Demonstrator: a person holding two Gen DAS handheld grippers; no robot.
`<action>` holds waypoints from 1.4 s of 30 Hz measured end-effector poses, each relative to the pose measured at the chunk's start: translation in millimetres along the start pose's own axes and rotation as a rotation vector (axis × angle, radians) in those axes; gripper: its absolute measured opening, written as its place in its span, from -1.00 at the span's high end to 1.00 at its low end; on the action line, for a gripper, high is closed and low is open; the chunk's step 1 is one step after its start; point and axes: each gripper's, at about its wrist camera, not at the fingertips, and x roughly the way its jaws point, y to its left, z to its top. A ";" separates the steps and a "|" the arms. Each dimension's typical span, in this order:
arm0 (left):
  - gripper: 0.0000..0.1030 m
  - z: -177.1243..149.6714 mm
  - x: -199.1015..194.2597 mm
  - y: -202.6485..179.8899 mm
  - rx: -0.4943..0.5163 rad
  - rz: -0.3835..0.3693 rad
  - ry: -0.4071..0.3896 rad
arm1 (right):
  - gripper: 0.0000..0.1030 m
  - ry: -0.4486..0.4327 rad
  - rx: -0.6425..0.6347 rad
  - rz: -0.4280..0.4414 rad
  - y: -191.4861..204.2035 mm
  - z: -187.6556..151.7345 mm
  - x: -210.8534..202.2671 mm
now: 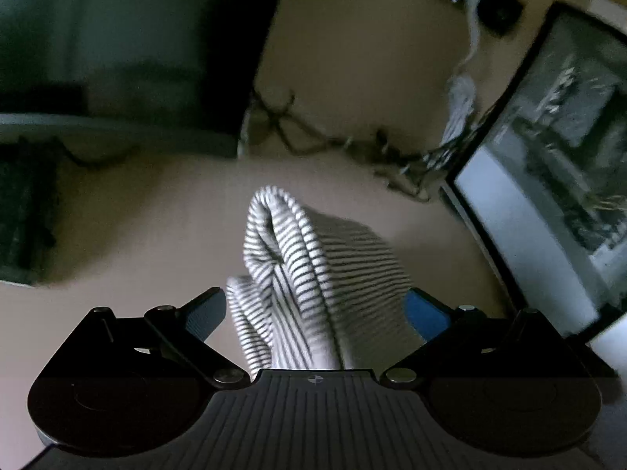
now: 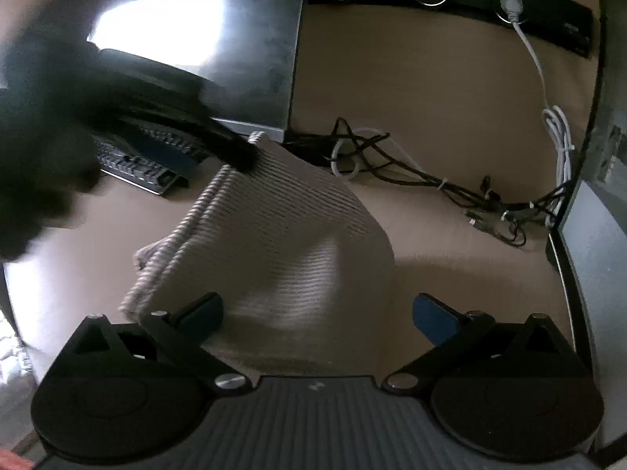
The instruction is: Fold clothes
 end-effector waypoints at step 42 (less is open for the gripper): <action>-0.22 3.4 28.5 -11.8 0.215 0.024 -0.053 | -1.00 0.155 0.488 0.039 -54.1 -39.7 29.1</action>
